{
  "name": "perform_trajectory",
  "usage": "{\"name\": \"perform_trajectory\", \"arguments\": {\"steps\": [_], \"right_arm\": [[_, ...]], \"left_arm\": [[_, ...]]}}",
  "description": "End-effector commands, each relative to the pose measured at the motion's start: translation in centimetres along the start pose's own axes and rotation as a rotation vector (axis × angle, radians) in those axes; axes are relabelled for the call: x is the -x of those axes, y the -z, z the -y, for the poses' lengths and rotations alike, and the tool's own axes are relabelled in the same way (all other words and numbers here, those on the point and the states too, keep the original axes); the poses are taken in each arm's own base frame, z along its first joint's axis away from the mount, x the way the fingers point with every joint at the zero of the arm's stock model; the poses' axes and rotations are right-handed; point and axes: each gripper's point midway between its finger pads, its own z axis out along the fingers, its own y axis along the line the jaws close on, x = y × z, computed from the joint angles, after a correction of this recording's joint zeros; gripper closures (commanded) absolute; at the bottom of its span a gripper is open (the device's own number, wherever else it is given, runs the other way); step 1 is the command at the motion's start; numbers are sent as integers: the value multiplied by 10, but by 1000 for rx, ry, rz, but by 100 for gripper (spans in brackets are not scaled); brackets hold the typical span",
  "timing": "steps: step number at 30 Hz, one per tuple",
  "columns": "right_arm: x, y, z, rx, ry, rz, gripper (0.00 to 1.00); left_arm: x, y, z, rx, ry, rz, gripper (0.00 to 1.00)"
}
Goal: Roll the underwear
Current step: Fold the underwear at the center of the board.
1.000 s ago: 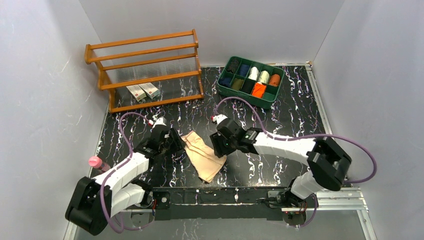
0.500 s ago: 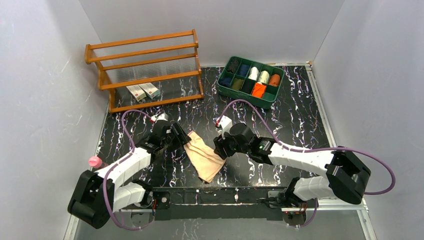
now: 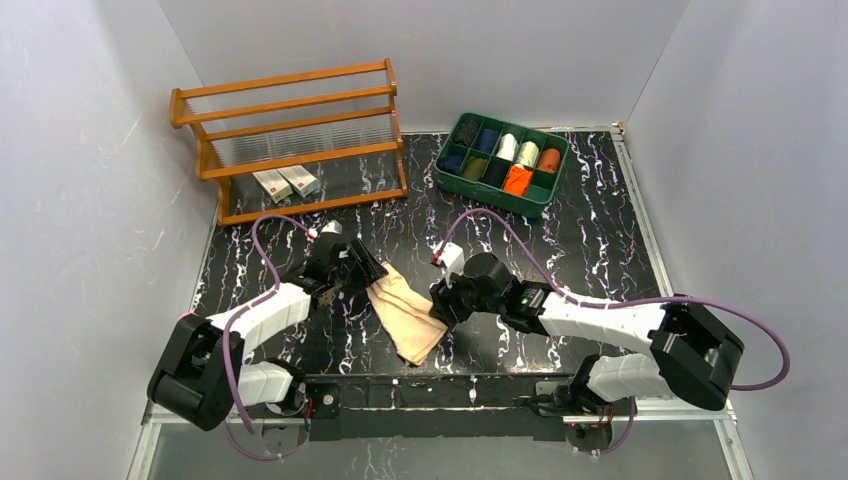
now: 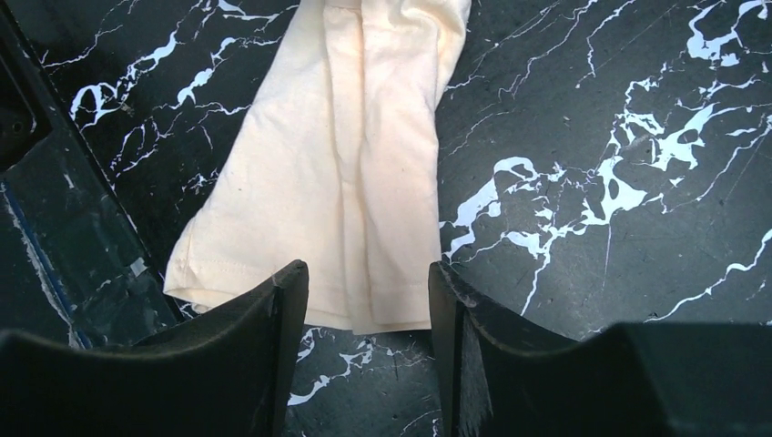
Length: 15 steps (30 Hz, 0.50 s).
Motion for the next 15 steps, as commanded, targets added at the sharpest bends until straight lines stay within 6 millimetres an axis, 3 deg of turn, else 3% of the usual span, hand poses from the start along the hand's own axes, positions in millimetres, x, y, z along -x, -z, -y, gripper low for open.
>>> {"name": "perform_trajectory", "arguments": {"steps": [1,6,15], "right_arm": [[13,0,-7,34,21,42,42],[8,0,-15,70,32,37,43],[-12,-1,-9,14,159,8,42]], "left_arm": [[8,-2,6,-13,14,15,48],[11,-5,0,19,-3,24,51],[12,-11,4,17,-41,9,70]]}}
